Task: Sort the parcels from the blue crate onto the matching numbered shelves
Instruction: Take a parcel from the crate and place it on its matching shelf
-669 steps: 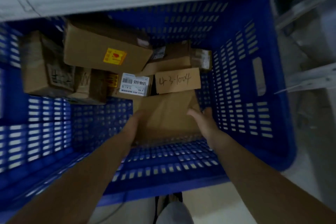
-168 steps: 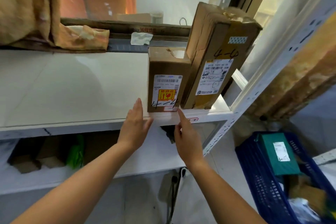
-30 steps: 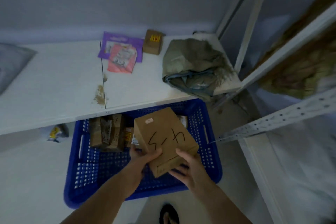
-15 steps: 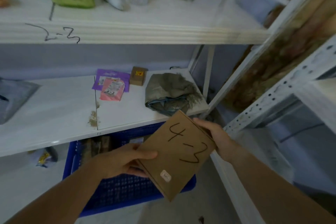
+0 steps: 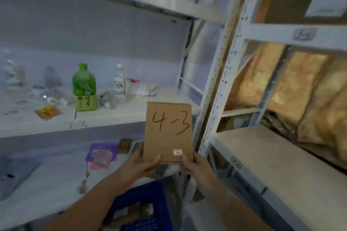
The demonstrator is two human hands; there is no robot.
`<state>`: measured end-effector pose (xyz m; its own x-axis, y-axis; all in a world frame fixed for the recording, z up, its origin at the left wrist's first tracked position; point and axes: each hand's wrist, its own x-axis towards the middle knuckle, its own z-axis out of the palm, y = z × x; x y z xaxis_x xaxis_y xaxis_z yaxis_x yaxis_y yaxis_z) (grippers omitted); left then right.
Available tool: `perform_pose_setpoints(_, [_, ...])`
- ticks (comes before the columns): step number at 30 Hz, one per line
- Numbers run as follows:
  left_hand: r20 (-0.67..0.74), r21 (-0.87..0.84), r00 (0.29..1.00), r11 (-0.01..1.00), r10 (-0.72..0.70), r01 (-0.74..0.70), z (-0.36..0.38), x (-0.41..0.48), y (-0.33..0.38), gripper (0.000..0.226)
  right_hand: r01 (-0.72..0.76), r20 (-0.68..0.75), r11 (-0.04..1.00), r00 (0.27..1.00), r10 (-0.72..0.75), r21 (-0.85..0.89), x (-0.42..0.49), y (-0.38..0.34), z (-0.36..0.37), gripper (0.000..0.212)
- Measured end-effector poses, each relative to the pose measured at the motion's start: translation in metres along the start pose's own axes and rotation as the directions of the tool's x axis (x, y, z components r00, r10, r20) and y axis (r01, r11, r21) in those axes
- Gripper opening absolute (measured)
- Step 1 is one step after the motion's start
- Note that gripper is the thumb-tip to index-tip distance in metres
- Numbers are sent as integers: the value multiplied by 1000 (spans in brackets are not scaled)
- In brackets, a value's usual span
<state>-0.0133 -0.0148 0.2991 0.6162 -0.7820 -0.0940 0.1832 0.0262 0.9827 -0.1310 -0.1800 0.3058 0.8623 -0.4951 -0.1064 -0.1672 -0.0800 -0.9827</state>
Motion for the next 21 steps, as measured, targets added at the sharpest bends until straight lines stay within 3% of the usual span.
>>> perform_pose_setpoints(3, [86,195,973,954,216,-229,59,-30,79,63,140,-134,989,980,-146,-54,-48,-78,-38,16])
perform_pose_setpoints(7, [188,306,879,825,437,-475,127,-67,180,66,328,-265,931,894,-361,-163,-109,-181,-82,36])
perform_pose_setpoints(11, [223,351,845,769,486,-534,175,-96,258,49,436,-301,852,804,-513,-290,-169,-270,-121,42])
perform_pose_setpoints(14, [146,333,783,716,604,-614,211,-110,303,33,471,-308,789,741,-596,-394,-208,-320,-147,44])
perform_pose_setpoints(18, [81,270,663,624,745,-734,264,-124,349,22,550,-380,746,642,-665,-375,-247,-360,-178,40])
perform_pose_setpoints(21, [82,200,628,604,774,-772,295,-134,367,24,584,-454,713,551,-700,-389,-269,-371,-189,39])
